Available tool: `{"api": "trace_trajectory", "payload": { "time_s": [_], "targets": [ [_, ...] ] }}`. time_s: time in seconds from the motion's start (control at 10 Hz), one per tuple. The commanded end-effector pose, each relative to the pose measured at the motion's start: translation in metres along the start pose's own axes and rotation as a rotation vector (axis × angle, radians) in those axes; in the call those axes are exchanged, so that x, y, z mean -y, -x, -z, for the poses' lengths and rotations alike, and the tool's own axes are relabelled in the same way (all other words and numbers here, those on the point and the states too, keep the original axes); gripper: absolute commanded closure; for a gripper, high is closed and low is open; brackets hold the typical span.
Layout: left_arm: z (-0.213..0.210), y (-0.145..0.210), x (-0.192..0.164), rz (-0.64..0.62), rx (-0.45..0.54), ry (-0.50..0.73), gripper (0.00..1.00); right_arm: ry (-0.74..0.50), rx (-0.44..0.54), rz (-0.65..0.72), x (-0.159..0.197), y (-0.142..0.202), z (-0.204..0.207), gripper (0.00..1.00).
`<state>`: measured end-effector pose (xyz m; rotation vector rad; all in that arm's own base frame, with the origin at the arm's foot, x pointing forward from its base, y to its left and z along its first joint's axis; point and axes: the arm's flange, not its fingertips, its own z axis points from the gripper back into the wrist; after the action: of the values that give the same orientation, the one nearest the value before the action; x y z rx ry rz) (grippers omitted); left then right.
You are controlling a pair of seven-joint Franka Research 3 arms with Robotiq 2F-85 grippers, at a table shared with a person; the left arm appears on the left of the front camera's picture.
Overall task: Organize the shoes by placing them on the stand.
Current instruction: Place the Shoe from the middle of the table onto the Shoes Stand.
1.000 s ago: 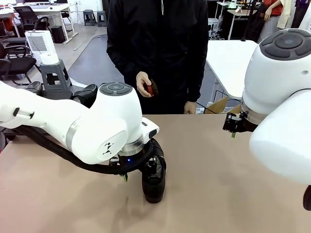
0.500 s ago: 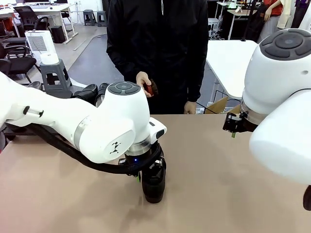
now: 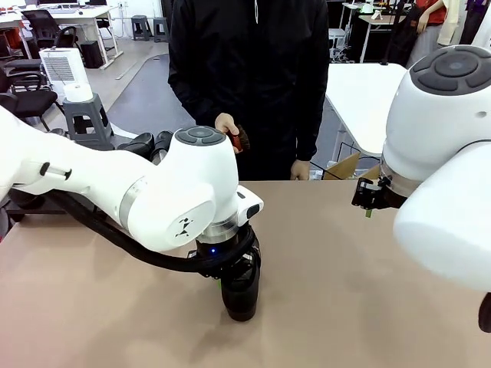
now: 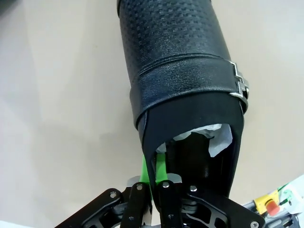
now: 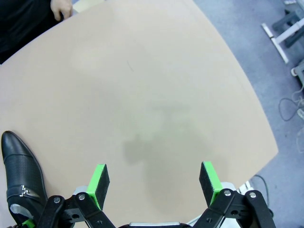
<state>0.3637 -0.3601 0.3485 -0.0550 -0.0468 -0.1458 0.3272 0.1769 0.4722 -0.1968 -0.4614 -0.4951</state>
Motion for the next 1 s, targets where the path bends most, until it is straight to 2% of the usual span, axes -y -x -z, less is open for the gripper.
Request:
{"api": "trace_trajectory", "payload": {
  "time_s": [0.0,0.1,0.2,0.4,0.5,0.7,0.8,0.9],
  "targets": [
    [-0.026,0.008,-0.008,0.103,-0.049,0.044,1.0,-0.005,0.004,-0.009,0.002,-0.005,0.0,0.0],
    [-0.057,0.021,-0.02,0.172,-0.056,0.053,1.0,-0.005,0.004,-0.009,0.002,-0.005,0.0,0.0],
    [-0.09,0.032,-0.035,0.276,-0.019,0.054,1.0,-0.005,0.004,-0.009,0.002,-0.005,0.0,0.0],
    [-0.154,0.038,-0.074,0.359,0.109,0.112,1.0,-0.005,0.004,-0.009,0.002,-0.005,0.0,0.0],
    [-0.182,0.033,-0.103,0.386,0.194,0.078,1.0,-0.005,0.004,-0.009,0.002,-0.005,0.0,0.0],
    [-0.217,0.017,-0.155,0.325,0.274,0.003,1.0,-0.005,0.004,-0.009,0.002,-0.005,0.0,0.0],
    [-0.236,0.009,-0.173,0.247,0.37,-0.025,1.0,-0.005,0.004,-0.009,0.002,-0.005,0.0,0.0],
    [-0.222,0.026,-0.14,0.341,0.24,0.03,1.0,-0.005,0.004,-0.009,0.002,-0.005,0.0,0.0]
  ]
}}
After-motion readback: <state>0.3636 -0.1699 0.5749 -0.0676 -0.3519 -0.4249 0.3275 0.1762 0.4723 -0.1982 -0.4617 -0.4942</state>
